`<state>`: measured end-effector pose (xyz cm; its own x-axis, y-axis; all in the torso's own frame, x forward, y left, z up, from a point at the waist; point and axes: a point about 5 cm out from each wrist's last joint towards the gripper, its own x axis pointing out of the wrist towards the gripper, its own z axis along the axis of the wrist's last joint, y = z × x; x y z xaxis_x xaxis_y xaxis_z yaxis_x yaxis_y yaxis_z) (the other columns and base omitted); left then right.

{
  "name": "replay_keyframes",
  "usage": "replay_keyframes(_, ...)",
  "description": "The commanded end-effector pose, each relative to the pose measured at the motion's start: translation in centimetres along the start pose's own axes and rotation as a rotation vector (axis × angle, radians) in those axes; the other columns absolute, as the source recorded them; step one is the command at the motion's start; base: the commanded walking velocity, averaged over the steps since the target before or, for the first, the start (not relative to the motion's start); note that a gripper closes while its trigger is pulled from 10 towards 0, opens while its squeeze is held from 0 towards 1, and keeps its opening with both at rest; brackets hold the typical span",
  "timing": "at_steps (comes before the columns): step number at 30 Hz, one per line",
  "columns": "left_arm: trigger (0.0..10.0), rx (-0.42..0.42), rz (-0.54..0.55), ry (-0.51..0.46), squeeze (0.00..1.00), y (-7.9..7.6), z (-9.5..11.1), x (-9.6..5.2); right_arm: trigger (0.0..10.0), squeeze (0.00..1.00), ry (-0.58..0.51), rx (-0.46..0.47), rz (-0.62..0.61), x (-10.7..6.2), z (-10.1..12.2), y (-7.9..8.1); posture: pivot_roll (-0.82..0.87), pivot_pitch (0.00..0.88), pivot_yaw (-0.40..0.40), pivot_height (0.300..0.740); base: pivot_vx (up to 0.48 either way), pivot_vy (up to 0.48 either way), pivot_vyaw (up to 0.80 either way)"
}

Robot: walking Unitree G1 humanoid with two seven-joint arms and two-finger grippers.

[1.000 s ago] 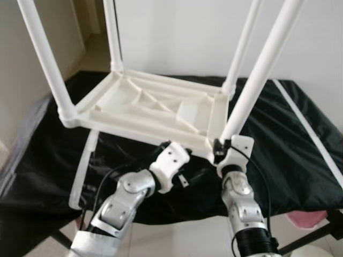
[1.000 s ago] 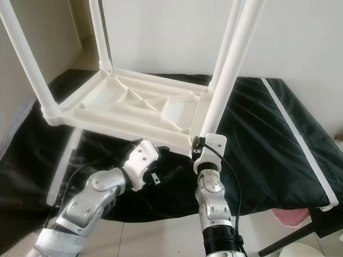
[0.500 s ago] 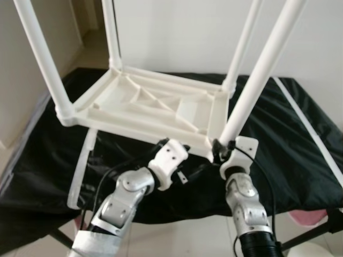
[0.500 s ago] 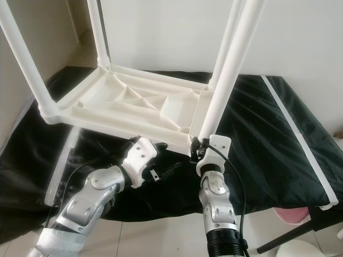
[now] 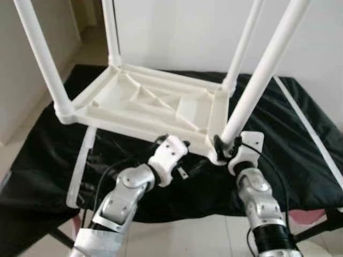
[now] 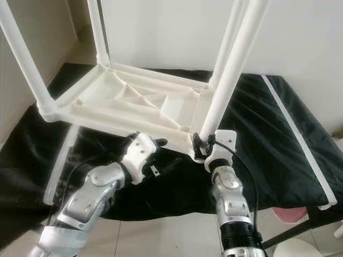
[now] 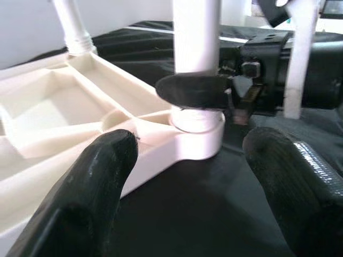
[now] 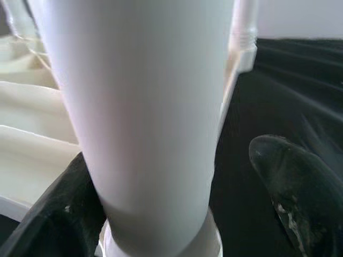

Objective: Building children table

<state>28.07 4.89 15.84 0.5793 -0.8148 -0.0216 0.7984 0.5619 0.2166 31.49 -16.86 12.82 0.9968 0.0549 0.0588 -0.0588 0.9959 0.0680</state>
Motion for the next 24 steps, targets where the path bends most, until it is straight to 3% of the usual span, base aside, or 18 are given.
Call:
replay_keyframes(1, 10.0, -0.008, 0.057, 0.001, 0.00, 0.3, -0.1, 0.1, 10.0, 1.00, -0.012, 0.005, 0.033, 0.2, 0.2, -0.4, 0.01, 0.006, -0.076, 0.740, 0.000, 0.000, 0.00)
replay_keyframes(2, 10.0, -0.005, 0.051, 0.000, 0.00, 0.3, 0.0, 0.2, 10.0, 1.00, -0.018, -0.001, 0.073, 0.4, 0.4, -0.4, 0.01, 0.006, -0.075, 0.740, 0.000, 0.000, 0.00)
replay_keyframes(3, 10.0, -0.003, 0.044, -0.003, 0.00, 0.2, 0.1, 0.2, 10.0, 0.00, -0.018, -0.024, 0.122, 0.6, 0.6, -0.4, 0.01, 0.005, -0.074, 0.740, 0.000, 0.000, 0.00)
replay_keyframes(14, 10.0, 0.001, 0.026, -0.008, 0.00, 0.2, 0.3, 0.4, 10.0, 0.00, 0.016, -0.143, 0.356, 1.9, 0.9, -1.0, 0.03, 0.000, -0.069, 0.740, 0.000, 0.000, 0.00)
replay_keyframes(15, 10.0, 0.003, 0.026, -0.008, 0.00, 0.2, 0.3, 0.3, 8.0, 0.00, 0.024, -0.158, 0.375, 2.1, 0.8, -1.1, 0.03, 0.000, -0.072, 0.740, 0.000, 0.000, 0.00)
replay_keyframes(18, 10.0, 0.005, 0.026, -0.008, 0.00, 0.3, 0.3, 0.3, 8.0, 0.00, 0.033, -0.173, 0.393, 2.2, 0.8, -1.2, 0.03, 0.000, -0.072, 0.740, 0.000, 0.000, 0.00)
replay_keyframes(19, 10.0, 0.005, 0.031, -0.010, 0.00, 0.4, 0.4, 0.2, 0.0, 0.00, 0.040, -0.174, 0.397, 2.2, 0.6, -1.4, 0.03, 0.001, -0.079, 0.740, 0.000, 0.000, 0.00)
replay_keyframes(24, 10.0, 0.002, 0.037, -0.012, 0.00, 0.4, 0.4, 0.2, 0.0, 0.00, 0.063, -0.176, 0.399, 2.0, 0.1, -1.8, 0.03, 0.004, -0.081, 0.740, 0.000, 0.000, 0.00)
